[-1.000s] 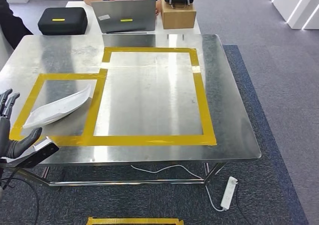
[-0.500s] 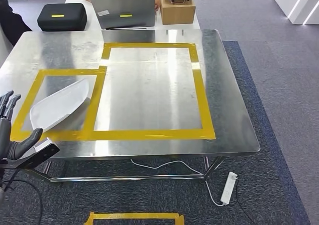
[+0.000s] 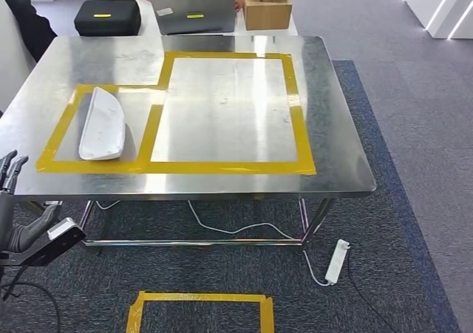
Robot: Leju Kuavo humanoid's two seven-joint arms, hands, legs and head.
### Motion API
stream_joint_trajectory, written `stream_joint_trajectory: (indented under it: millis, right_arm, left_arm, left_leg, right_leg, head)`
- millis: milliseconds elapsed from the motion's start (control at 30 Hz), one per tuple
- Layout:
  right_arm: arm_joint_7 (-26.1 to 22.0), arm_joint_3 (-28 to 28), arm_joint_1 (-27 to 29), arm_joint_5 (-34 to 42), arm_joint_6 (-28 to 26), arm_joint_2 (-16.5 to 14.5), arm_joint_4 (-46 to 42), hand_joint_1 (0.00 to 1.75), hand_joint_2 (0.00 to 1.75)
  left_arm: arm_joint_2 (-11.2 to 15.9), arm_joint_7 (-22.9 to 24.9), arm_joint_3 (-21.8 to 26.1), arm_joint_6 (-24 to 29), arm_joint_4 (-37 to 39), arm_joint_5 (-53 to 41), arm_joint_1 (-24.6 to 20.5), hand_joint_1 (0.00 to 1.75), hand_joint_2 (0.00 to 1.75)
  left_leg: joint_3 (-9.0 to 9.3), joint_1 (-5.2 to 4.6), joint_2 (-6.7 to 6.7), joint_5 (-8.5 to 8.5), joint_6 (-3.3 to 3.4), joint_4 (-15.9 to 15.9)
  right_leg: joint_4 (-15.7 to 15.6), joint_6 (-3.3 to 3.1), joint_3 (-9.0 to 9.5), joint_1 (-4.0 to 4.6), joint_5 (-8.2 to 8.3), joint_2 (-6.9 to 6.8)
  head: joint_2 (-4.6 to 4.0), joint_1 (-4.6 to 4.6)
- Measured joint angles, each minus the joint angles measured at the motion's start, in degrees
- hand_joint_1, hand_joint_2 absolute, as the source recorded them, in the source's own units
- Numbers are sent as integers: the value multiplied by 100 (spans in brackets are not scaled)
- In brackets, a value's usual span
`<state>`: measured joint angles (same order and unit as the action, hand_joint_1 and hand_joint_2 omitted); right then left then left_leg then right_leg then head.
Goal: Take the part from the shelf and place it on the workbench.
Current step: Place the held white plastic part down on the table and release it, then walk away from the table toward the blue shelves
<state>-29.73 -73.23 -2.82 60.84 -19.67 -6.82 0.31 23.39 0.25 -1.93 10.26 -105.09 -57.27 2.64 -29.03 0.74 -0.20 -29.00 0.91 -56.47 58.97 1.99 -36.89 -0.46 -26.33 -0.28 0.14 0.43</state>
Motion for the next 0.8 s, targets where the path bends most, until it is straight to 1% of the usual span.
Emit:
stream_joint_trajectory:
  millis: [33,67,100,133,167,200,233,267,300,333,367,400,433,467,500,533,567,600,633,667,700,733,767,800]
  right_arm:
    - [2,-1,1,-1,-1,0,0,0,0]
    - [7,-2,0,-4,-3,0,0,0,0]
    - [15,-3,-2,-8,-9,0,0,0,0]
    - [26,-4,-3,-11,-20,0,0,0,0]
    - [38,-5,-4,-14,-34,0,0,0,0]
    - [51,-6,-4,-15,-49,0,0,0,0]
    - [63,-8,-7,-15,-63,0,0,0,0]
    - [75,-9,-14,-15,-74,1,0,0,0]
    - [85,-13,-26,-16,-84,1,0,0,0]
    - [92,-16,-41,-16,-92,1,0,0,0]
    - [96,-21,-52,-17,-97,2,0,0,0]
    - [100,-26,-57,-17,-102,1,0,0,0]
    - [106,-30,-54,-17,-104,0,0,0,0]
    - [116,-32,-50,-16,-103,-2,0,0,0]
    - [129,-34,-45,-10,-96,-4,0,0,0]
    - [144,-34,-42,1,-84,-6,0,0,0]
    - [163,-34,-40,17,-64,-8,0,0,0]
    - [184,-34,-37,43,-40,-8,0,0,0]
    - [212,-34,-36,75,-16,-9,0,0,0]
    - [246,-34,-37,113,9,-9,0,0,0]
    - [282,-33,-39,156,32,-9,0,0,0]
    - [321,-31,-42,200,57,-9,0,0,0]
    - [358,-29,-46,241,83,-8,0,0,0]
    - [395,-26,-54,281,107,-8,0,0,0]
  left_arm:
    - [-3,-1,4,0,-10,-2,7,0,0]
    - [-7,-1,7,-1,-17,-10,18,0,0]
    - [-13,-1,10,-2,-23,-21,42,0,0]
    - [-22,-1,12,-4,-28,-37,78,0,0]
    - [-34,-1,14,-9,-33,-62,123,0,0]
    - [-50,-1,16,-15,-41,-87,174,0,0]
    - [-64,1,16,-24,-53,-118,224,0,0]
    - [-79,4,17,-30,-69,-147,271,0,0]
    - [-90,7,20,-32,-93,-168,319,0,0]
    - [-99,10,26,-31,-120,-185,368,0,0]
    - [-107,11,32,-28,-143,-195,410,0,0]
    - [-115,13,38,-26,-162,-202,449,0,0]
    - [-123,14,44,-25,-175,-208,483,0,0]
    - [-131,17,49,-26,-184,-213,519,0,0]
    - [-139,22,54,-29,-193,-216,564,0,0]
    - [-151,28,60,-40,-198,-206,617,0,0]
    - [-170,39,63,-63,-199,-180,681,0,0]
    - [-198,53,65,-98,-198,-132,753,0,0]
    - [-242,71,65,-151,-196,-53,834,0,0]
    - [-295,89,62,-213,-189,40,917,0,0]
    - [-362,107,60,-277,-172,143,1000,0,0]
    - [-441,128,56,-339,-140,251,1082,0,0]
    - [-528,149,51,-383,-86,354,1159,0,0]
    - [-630,175,46,-420,-6,461,1231,0,0]
  left_leg:
    - [-73,4,10,67,42,5]
    - [-155,-4,12,130,67,2]
    - [-244,-13,14,197,81,-1]
    - [-333,-24,15,261,85,-5]
    - [-421,-37,16,324,87,-10]
    - [-503,-50,16,385,85,-15]
    - [-574,-62,16,440,82,-19]
    - [-632,-70,14,495,74,-24]
    - [-680,-83,12,544,59,-28]
    - [-715,-89,12,599,37,-30]
    - [-737,-88,13,658,12,-22]
    - [-752,-85,14,720,-22,-5]
    - [-763,-78,13,772,-54,13]
    - [-778,-69,10,752,-87,11]
    - [-809,-62,7,617,-122,-72]
    - [-860,-53,5,371,-154,-270]
    - [-925,-38,5,50,-186,-587]
    - [-989,-25,5,-246,-215,-976]
    - [-1028,-11,6,-426,-242,-1338]
    - [-1015,2,6,-462,-264,-1578]
    - [-923,18,6,-372,-283,-1627]
    - [-735,35,7,-218,-297,-1460]
    - [-473,54,8,-94,-308,-1117]
    - [-192,59,8,-76,-309,-706]
  right_leg:
    - [238,18,-97,-6,-256,7]
    - [580,31,-208,-7,-557,11]
    - [977,38,-303,-7,-816,13]
    - [1313,38,-349,-6,-964,13]
    - [1491,32,-312,-5,-970,14]
    - [1467,15,-171,-3,-860,14]
    - [1221,-14,78,4,-694,16]
    - [824,-56,409,16,-564,23]
    - [340,-100,775,37,-522,28]
    - [-83,-133,1066,54,-549,33]
    - [-366,-156,1235,74,-597,38]
    - [-517,-167,1301,89,-620,36]
    - [-552,-184,1272,87,-590,34]
    - [-562,-217,1226,82,-532,19]
    - [-577,-261,1185,70,-473,2]
    - [-589,-301,1132,56,-411,-17]
    - [-585,-329,1069,52,-356,-33]
    - [-571,-343,1011,52,-307,-39]
    - [-544,-342,945,52,-258,-46]
    - [-503,-334,867,50,-213,-51]
    - [-448,-320,777,45,-176,-54]
    - [-380,-300,672,39,-146,-57]
    - [-307,-279,572,33,-125,-59]
    - [-235,-253,480,34,-107,-59]
  head:
    - [0,15]
    - [0,32]
    - [-1,51]
    - [-1,66]
    - [-1,75]
    - [-1,82]
    - [-1,86]
    - [0,85]
    - [0,92]
    - [1,96]
    - [1,101]
    - [1,109]
    - [1,109]
    - [1,110]
    - [0,103]
    - [0,91]
    - [0,80]
    - [-1,71]
    - [-1,65]
    - [-1,64]
    - [-1,61]
    - [-1,60]
    - [-1,59]
    - [-1,58]
